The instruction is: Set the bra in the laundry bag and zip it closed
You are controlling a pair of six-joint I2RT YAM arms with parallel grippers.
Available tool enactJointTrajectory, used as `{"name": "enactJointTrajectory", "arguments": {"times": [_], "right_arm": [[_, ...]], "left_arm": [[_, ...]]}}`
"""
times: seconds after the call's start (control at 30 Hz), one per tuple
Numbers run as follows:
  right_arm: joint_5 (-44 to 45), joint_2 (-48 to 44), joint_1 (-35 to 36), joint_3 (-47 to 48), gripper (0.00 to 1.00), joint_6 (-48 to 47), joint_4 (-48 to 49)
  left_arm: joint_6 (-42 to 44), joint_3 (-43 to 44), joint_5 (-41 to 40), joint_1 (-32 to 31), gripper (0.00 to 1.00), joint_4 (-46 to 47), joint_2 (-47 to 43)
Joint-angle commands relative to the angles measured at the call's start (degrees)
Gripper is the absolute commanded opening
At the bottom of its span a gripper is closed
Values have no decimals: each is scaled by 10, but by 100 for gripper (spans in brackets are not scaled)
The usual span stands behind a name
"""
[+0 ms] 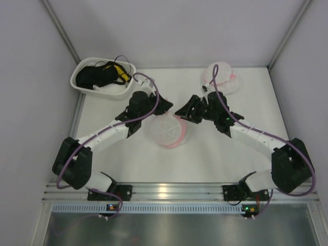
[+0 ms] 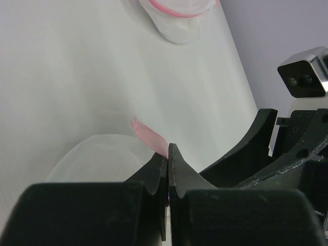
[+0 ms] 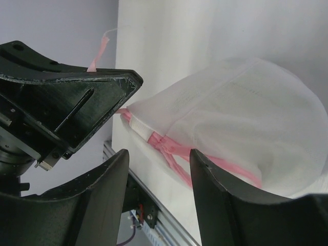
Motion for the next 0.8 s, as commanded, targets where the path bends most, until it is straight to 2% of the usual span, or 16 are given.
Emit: {"name": "enactJointTrajectory", "arguments": {"times": [0.0, 0.23, 0.33, 0.77], "right_arm": [[-22, 8, 1, -2, 52, 18, 37], [-33, 25, 2, 0, 52, 21, 50], [-26, 24, 2, 0, 56, 10, 34], [-23, 41, 1, -2, 60, -8, 24]], "left_arm": [[10, -3, -6, -2, 0, 39, -22], [13, -3, -8, -3, 0, 39, -23], [13, -3, -8, -3, 0, 39, -22], [14, -1, -5, -3, 0, 44, -20]]}}
